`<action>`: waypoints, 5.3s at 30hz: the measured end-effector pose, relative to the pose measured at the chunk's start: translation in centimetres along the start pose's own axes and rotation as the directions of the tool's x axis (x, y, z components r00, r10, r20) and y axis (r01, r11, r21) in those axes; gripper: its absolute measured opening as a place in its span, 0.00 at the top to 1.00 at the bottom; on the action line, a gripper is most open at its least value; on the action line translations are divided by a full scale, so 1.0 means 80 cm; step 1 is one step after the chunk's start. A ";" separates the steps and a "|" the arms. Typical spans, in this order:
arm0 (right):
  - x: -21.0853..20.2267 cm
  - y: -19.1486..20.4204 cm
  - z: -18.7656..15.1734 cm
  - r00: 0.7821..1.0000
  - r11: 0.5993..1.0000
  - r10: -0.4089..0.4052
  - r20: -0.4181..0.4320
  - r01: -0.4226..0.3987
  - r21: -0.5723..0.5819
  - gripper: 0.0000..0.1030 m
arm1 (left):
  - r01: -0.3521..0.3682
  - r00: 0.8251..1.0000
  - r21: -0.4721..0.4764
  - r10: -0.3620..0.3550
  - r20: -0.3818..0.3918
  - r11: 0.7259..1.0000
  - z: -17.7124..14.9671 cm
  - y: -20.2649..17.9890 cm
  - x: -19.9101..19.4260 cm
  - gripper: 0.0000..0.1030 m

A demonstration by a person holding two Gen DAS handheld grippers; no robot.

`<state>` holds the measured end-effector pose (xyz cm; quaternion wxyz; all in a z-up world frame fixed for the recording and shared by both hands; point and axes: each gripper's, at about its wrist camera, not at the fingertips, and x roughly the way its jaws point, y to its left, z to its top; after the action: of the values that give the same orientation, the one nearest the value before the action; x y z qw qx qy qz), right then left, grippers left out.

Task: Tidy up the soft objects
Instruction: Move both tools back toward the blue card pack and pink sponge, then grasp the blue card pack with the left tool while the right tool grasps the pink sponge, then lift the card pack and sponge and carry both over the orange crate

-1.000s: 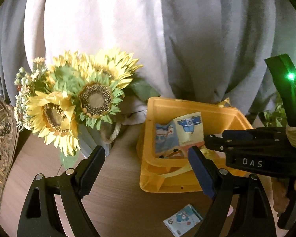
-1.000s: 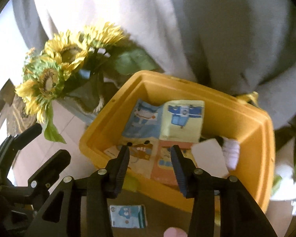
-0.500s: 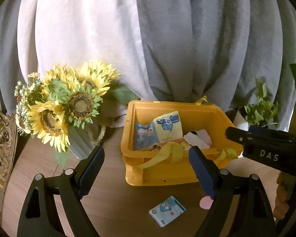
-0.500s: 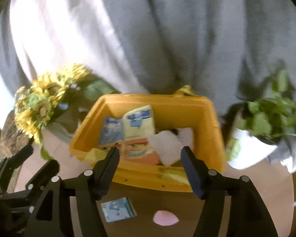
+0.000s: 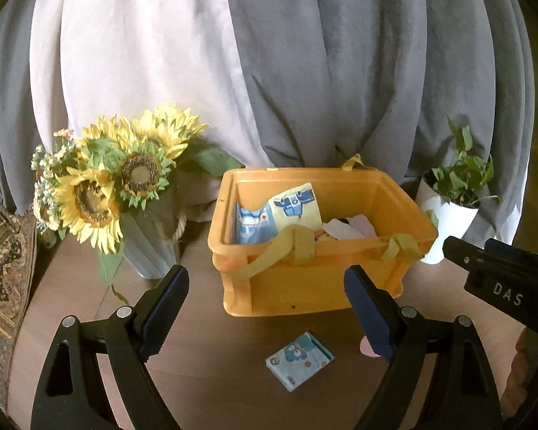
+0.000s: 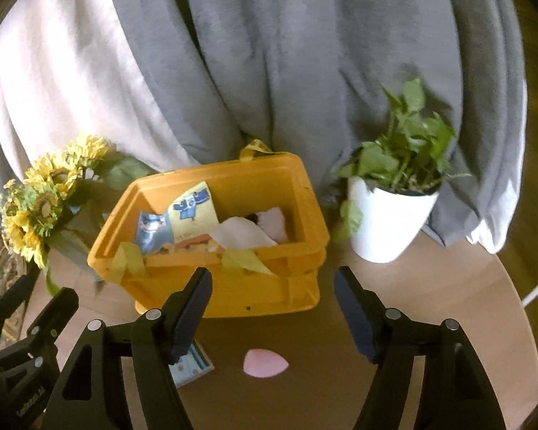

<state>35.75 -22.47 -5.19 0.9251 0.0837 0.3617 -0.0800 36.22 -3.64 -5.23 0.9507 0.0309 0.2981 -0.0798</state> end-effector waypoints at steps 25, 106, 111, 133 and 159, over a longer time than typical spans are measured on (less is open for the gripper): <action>0.024 0.009 -0.100 0.994 0.995 -0.094 -0.048 0.093 -0.024 0.30 | 0.064 0.993 0.128 -0.050 -0.108 0.990 -0.092 0.004 0.041 0.14; 0.072 0.004 -0.112 0.980 0.989 0.142 -0.140 -0.147 -0.028 0.52 | 0.125 0.986 0.040 -0.120 -0.119 0.991 -0.093 -0.002 0.057 0.44; 0.046 0.005 -0.097 0.986 0.989 0.146 -0.085 -0.148 -0.026 0.52 | 0.116 0.992 0.050 -0.113 -0.054 0.992 -0.074 -0.001 0.035 0.44; -0.040 0.018 -0.031 0.969 0.984 0.177 0.171 -0.173 -0.040 0.52 | 0.142 0.970 0.032 -0.145 0.195 0.989 0.001 0.003 -0.039 0.44; -0.002 0.023 0.065 0.946 0.987 0.156 0.284 -0.138 -0.084 0.52 | 0.085 0.961 0.053 -0.096 0.261 0.995 0.084 0.000 0.023 0.44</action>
<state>39.43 -21.75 -1.14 0.9736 0.0686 0.2176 -0.0107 41.48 -4.60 -0.74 0.9764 0.0260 0.1685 -0.1326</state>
